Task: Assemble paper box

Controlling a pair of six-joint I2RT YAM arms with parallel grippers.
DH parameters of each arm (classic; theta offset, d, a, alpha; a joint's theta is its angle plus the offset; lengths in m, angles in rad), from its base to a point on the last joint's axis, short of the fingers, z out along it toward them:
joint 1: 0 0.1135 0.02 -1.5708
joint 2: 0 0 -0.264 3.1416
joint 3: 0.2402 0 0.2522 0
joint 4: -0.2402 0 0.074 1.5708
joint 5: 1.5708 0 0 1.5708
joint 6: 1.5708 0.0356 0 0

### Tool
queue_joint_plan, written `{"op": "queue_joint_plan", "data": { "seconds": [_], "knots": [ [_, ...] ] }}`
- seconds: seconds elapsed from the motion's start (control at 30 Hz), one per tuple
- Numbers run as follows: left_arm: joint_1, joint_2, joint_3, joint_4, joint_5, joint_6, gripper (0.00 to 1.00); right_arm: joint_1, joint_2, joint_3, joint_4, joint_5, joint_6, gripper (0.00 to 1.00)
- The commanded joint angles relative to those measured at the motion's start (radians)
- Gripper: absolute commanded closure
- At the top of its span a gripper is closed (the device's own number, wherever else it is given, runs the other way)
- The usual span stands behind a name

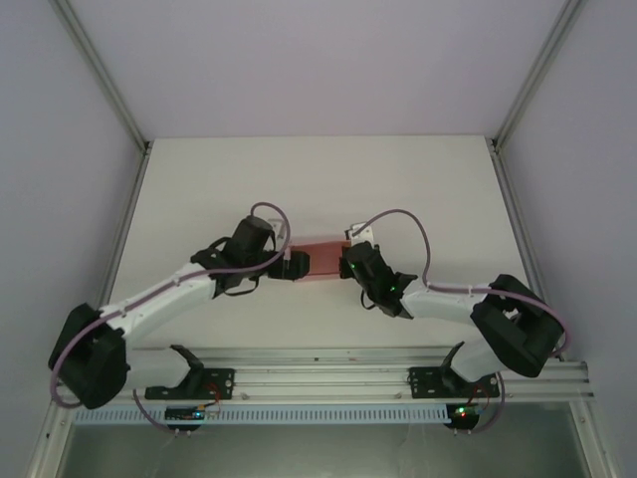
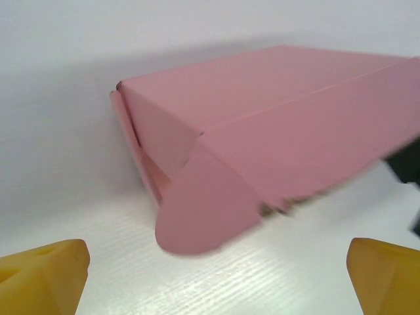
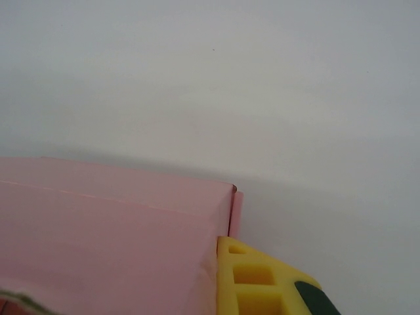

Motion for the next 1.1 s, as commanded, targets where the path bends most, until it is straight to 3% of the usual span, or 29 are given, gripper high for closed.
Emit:
{"op": "queue_joint_plan", "data": {
  "seconds": [0.0,0.2,0.33,0.57,0.77,0.97,1.07],
  "knots": [
    [0.001,-0.072,0.038,-0.093,0.000,-0.068,0.00,0.014,0.022,-0.058,-0.169,-0.002,-0.006,1.00],
    [0.110,-0.049,0.131,-0.116,0.015,-0.191,0.00,0.030,0.031,-0.104,-0.138,-0.005,-0.023,1.00],
    [0.197,0.058,0.132,-0.023,0.116,-0.211,0.00,0.034,0.035,-0.110,-0.137,0.010,-0.004,1.00],
    [0.213,0.283,0.140,0.118,0.241,-0.167,0.00,0.045,0.047,-0.107,-0.142,0.000,0.001,0.98],
    [0.214,0.408,0.088,0.236,0.374,-0.163,0.20,0.054,0.038,-0.103,-0.158,-0.002,0.002,0.94],
    [0.221,0.491,0.063,0.291,0.392,-0.177,0.39,0.071,-0.033,-0.115,-0.215,-0.025,-0.012,0.80],
    [0.225,0.516,0.058,0.306,0.402,-0.177,0.42,0.076,-0.128,-0.153,-0.259,-0.071,-0.018,0.70]
  ]
}}
